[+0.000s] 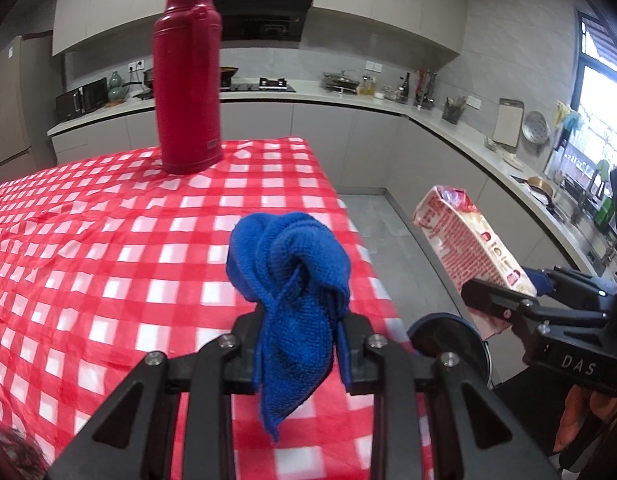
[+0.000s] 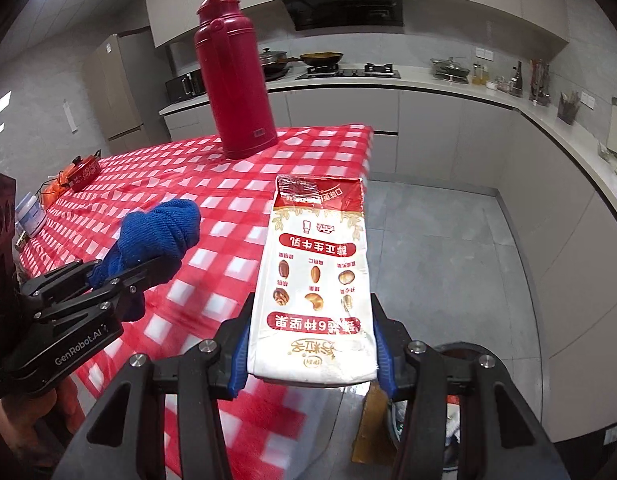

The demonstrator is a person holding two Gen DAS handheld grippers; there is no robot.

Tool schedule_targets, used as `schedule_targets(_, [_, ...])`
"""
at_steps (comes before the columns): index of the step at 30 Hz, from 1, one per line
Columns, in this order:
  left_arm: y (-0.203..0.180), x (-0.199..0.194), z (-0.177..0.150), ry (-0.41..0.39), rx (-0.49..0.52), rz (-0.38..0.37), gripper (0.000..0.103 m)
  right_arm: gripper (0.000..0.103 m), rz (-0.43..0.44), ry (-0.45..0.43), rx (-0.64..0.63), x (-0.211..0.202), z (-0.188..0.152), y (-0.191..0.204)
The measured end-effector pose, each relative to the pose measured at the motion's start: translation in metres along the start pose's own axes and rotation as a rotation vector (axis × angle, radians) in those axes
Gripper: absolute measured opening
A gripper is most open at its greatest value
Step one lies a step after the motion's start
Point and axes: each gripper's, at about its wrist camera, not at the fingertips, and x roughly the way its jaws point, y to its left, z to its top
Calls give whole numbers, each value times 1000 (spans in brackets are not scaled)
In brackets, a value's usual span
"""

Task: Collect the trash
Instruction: 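Carry the blue cloth and milk carton over the bin with both tools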

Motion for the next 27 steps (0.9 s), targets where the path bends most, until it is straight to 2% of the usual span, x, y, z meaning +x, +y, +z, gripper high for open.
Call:
schedule_targets(18, [-116, 15, -24, 39, 100, -107, 29, 52, -105, -12, 107, -70, -65, -109])
schedule_targets(27, [-175, 26, -55, 100, 133, -148, 29, 52, -131, 41, 125, -88, -112, -169])
